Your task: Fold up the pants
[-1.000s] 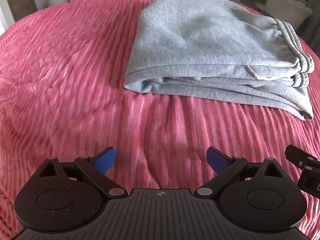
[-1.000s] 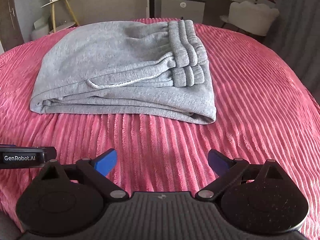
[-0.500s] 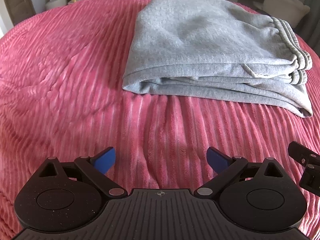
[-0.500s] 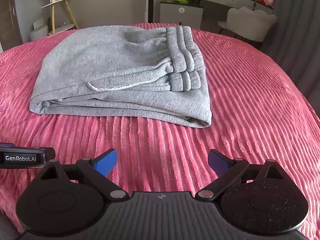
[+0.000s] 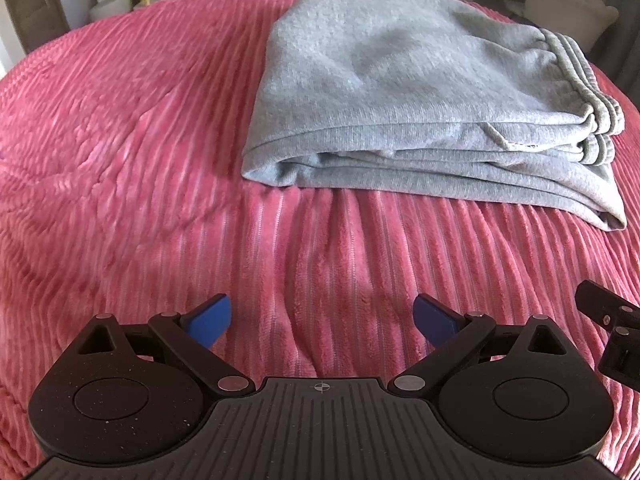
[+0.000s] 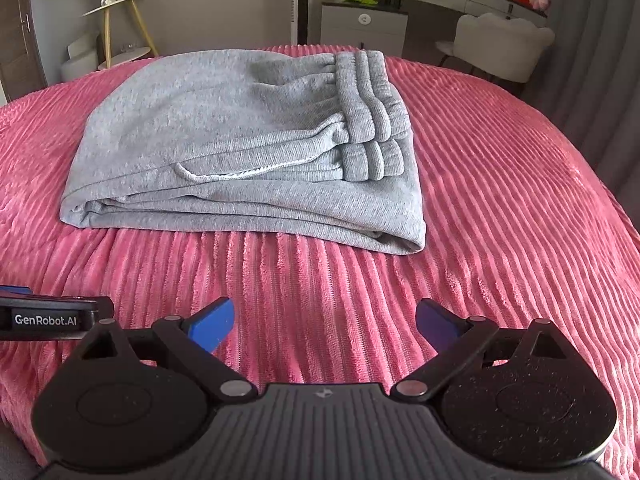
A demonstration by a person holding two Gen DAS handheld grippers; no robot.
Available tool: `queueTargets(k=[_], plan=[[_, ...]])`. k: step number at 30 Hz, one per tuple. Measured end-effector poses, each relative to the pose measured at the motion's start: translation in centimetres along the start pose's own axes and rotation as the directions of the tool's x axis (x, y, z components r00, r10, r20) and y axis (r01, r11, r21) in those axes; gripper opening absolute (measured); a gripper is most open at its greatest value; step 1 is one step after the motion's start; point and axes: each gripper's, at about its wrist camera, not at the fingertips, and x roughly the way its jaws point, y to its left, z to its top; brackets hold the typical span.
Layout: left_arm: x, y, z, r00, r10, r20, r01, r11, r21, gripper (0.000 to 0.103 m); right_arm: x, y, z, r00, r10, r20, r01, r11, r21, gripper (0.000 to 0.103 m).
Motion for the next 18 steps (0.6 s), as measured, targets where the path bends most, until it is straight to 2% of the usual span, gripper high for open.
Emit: queueTargets(k=[18], plan=[[0.17,0.04,-0.09,1.0,-0.005,-0.007,0.005,1.0,0.014,0.1,0.02,0.15,-0.02,1.0,0.0,-0.005,0.0,1.0,-0.002,0.097]])
